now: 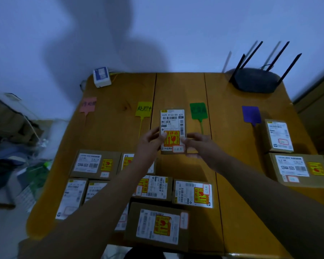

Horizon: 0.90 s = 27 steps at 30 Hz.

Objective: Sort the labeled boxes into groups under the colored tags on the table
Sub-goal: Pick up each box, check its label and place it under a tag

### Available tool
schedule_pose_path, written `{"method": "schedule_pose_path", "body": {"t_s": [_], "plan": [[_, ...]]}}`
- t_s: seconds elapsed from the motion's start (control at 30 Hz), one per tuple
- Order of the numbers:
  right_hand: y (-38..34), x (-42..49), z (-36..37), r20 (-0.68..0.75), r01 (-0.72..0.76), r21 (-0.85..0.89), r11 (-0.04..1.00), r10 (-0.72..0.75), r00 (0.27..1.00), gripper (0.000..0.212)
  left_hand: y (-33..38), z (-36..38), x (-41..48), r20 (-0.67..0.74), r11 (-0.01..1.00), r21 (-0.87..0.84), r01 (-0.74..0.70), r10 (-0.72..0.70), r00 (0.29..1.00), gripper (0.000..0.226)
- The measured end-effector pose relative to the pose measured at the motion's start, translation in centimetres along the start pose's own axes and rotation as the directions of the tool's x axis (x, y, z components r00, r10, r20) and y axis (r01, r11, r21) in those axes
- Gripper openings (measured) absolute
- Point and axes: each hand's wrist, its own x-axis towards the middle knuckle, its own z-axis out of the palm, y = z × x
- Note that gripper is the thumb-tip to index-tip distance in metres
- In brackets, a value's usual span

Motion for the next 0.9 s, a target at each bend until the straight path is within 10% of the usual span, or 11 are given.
{"method": "schedule_pose_path", "body": {"t_s": [0.9], "plan": [[3.2, 16.4, 11.5, -0.366, -0.230, -0.173, 0.958, 0.154, 0.918, 0.035, -6.7, -10.3, 16.1, -0.037, 0.934, 0.333, 0.126, -0.121, 0.992, 0.033]]}}
